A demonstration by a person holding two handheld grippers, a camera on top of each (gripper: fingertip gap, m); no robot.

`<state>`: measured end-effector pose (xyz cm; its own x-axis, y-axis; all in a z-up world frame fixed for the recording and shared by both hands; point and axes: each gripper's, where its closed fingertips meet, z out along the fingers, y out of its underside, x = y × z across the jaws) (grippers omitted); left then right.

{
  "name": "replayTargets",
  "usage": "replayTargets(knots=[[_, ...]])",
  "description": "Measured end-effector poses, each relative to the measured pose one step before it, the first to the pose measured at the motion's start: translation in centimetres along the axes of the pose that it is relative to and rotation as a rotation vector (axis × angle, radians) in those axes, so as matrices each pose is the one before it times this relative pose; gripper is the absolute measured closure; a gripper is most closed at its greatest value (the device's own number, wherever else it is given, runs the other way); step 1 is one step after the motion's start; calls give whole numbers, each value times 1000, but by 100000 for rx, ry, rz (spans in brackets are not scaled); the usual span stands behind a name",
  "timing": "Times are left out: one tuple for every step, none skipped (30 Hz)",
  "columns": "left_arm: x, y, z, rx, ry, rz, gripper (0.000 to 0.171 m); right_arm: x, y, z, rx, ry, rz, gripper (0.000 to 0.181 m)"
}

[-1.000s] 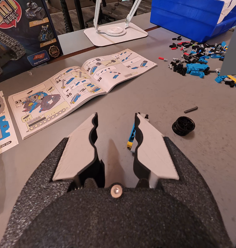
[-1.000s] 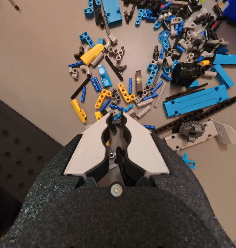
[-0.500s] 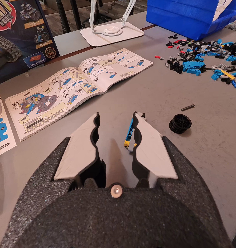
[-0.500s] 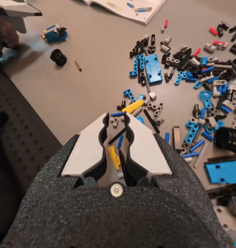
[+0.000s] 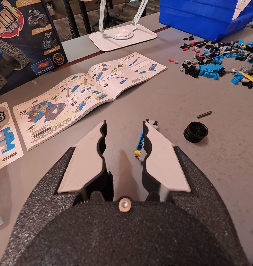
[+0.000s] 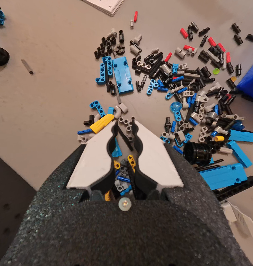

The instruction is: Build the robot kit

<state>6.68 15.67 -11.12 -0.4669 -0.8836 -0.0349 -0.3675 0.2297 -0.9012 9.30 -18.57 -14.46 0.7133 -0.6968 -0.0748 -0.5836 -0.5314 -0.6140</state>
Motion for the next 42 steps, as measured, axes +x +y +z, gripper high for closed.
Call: replayTargets(knots=[[-20,4,-11,11,-107,17,121,71,89,36,50,679,-590,162],[-24,-1,1,17,-61,-99,121,140,142,85,-245,707,56,162],[-31,3,8,-55,-21,-172,121,201,256,139,-887,605,667,162],[-24,12,28,-119,25,-186,121,166,374,152,-1699,370,628,162],[-13,13,15,-73,41,-173,121,109,347,117,-1368,253,180,162],[-19,-4,8,7,-2,-113,121,178,288,28,-999,845,-199,165],[-9,1,-3,10,-13,-23,121,309,344,-46,-1073,1686,-511,176],[5,0,9,-41,18,21,121,323,347,-82,-1049,1862,-795,181],[12,2,2,-28,39,37,121,130,320,-97,-920,807,-667,181],[4,-2,-11,70,-9,58,121,-8,152,-162,113,119,128,181],[6,-15,-20,125,-32,52,121,-4,193,-161,-109,82,607,181],[3,-22,-22,99,26,12,121,53,286,-163,-621,467,776,181],[16,-1,-12,61,55,11,121,146,324,-173,-637,1041,942,181],[14,-11,-7,24,40,70,121,27,256,-162,-100,333,997,181],[15,1,-1,-10,12,122,121,-215,209,-162,225,-1103,731,181],[21,11,12,-60,21,128,121,-214,155,-168,401,-1228,643,181],[26,16,10,-99,47,107,121,-76,148,-197,175,-655,683,181],[6,13,11,-74,43,65,121,-133,107,-257,174,-1328,504,179],[15,4,1,-44,38,-9,121,-6,135,-358,-127,-1000,182,173],[-23,-5,3,42,-36,-69,121,454,268,-520,-1035,1331,-476,170],[-10,-14,-8,69,-7,-134,121,977,234,-672,-554,4073,-578,169],[-10,3,-10,31,48,-141,121,1121,2,-727,1128,4360,110,169],[-11,-1,4,-5,-9,-57,121,848,-208,-638,2279,2047,888,169],[7,-1,19,-79,-4,12,121,546,-266,-476,2101,-40,1490,169],[11,29,21,-167,38,51,121,565,-174,-281,1058,489,1635,169],[1,15,20,-127,-6,90,121,645,-170,-28,829,1780,1440,168],[7,0,0,-5,-68,85,121,354,-198,225,871,938,1014,168],[-13,-6,3,45,-78,27,121,-145,-193,454,820,-1393,739,168],[-2,4,-2,-29,-37,-46,121,-496,-203,573,677,-3075,727,168],[-23,12,9,-41,-22,-95,121,-454,-173,611,306,-2454,443,168],[-17,1,-6,23,-40,-85,122,-152,-113,576,-345,-428,-212,168],[-18,-12,-6,41,-80,-34,122,75,-149,490,-102,962,-646,168],[-17,-1,1,9,-98,42,122,101,-262,387,501,983,-534,168],[-3,13,14,-87,-73,86,121,29,-398,321,1312,189,200,168],[11,18,12,-125,28,95,121,-145,-428,322,1256,-1236,873,168],[16,6,23,-74,-24,168,121,-225,-278,350,25,-1647,929,168],[-2,8,20,-67,-80,185,121,-169,-194,316,-291,-846,333,168],[-2,3,4,-54,-100,77,121,-219,-173,155,12,-562,-535,171],[-44,-7,10,27,-152,-59,121,-522,-89,63,-514,-2157,-733,172],[-64,-3,0,50,-171,-193,121,-938,-87,-57,-334,-4743,-218,171],[-65,0,-1,34,-85,-322,122,-905,-230,-259,1177,-4525,249,171],[-48,-11,1,19,40,-394,122,-430,-225,-471,1668,-1849,139,171]])
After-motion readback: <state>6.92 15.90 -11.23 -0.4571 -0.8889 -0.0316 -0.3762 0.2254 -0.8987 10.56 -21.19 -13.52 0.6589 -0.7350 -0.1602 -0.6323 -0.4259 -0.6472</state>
